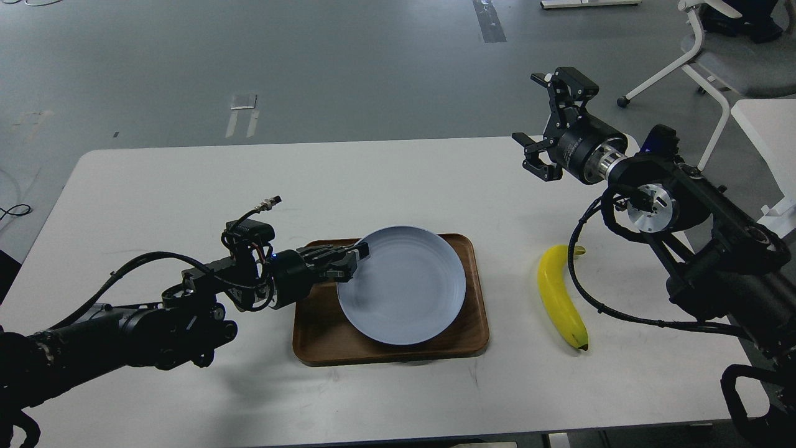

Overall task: Place banana on plate with both arms
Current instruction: 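Lift the plate with the left gripper and set it on the wooden tray, then release the plate and raise the left arm away from the tray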

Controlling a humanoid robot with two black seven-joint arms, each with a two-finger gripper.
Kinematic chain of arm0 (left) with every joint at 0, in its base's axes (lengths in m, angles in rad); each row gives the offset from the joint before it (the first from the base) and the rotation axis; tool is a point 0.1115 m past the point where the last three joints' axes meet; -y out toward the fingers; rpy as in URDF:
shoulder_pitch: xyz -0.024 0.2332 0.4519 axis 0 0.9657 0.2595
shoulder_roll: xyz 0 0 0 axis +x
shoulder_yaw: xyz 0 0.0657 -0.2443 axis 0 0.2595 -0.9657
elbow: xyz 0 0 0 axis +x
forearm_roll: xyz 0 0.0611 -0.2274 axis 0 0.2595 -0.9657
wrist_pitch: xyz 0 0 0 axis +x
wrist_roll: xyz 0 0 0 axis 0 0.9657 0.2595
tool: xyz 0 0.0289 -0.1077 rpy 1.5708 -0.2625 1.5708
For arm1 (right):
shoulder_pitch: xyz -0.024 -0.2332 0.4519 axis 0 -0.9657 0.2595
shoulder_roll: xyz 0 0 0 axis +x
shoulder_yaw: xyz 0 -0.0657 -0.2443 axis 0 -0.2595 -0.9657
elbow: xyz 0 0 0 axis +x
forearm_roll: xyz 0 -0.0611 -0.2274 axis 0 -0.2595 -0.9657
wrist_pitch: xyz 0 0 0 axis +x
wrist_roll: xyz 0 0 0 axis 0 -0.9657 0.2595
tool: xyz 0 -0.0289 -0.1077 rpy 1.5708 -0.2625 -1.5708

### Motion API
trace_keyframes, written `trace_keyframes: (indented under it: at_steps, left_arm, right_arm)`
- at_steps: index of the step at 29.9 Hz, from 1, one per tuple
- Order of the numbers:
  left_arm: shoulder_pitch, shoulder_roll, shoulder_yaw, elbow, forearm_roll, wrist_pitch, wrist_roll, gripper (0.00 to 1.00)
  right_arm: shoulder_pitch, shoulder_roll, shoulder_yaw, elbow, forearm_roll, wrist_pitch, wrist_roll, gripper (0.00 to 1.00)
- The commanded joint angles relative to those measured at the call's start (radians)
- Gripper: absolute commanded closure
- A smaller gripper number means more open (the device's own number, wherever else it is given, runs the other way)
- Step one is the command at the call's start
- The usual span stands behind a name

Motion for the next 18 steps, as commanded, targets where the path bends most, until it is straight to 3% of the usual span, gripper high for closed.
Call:
trace_keyframes:
  at_steps: [1, 4, 5, 6, 8, 10, 13, 16, 17, 18]
  left_arm:
    - [0.002, -0.003, 0.001, 0.004, 0.001, 0.0, 0.0, 1.0]
    - [0.003, -0.001, 0.001, 0.004, 0.0, 0.0, 0.0, 0.99]
    - [0.003, -0.003, -0.001, 0.002, -0.002, 0.0, 0.0, 0.78]
    - [0.003, -0.003, -0.001, 0.001, -0.003, -0.002, 0.0, 0.64]
    - [0.003, 0.0, -0.001, -0.002, -0.003, -0.003, 0.0, 0.43]
    - [0.005, 0.0, -0.001, -0.002, -0.003, -0.003, 0.0, 0.4]
    - [0.003, -0.001, -0.001, -0.002, -0.017, -0.003, 0.0, 0.29]
    - [-0.002, -0.003, -0.012, 0.004, -0.023, -0.002, 0.0, 0.16]
    - [-0.003, 0.0, -0.021, 0.004, -0.032, 0.001, 0.0, 0.04]
    - [-0.005, 0.0, -0.022, 0.004, -0.042, 0.003, 0.0, 0.02]
  right_arm:
    - [-0.001, 0.0, 0.0, 0.0, 0.0, 0.0, 0.0, 0.0]
    - [-0.001, 0.0, 0.0, 0.0, 0.0, 0.0, 0.0, 0.0]
    - [-0.001, 0.0, 0.0, 0.0, 0.0, 0.0, 0.0, 0.0]
    - [-0.001, 0.0, 0.0, 0.0, 0.0, 0.0, 0.0, 0.0]
    - [-0.001, 0.0, 0.0, 0.0, 0.0, 0.0, 0.0, 0.0]
    - [-0.001, 0.0, 0.0, 0.0, 0.0, 0.0, 0.0, 0.0]
    - [-0.001, 0.0, 0.0, 0.0, 0.0, 0.0, 0.0, 0.0]
    - [-0.001, 0.0, 0.0, 0.0, 0.0, 0.0, 0.0, 0.0]
    - [0.0, 0.0, -0.002, 0.0, 0.0, 0.0, 0.0, 0.0]
    - [0.0, -0.002, -0.002, 0.002, -0.002, 0.002, 0.0, 0.0]
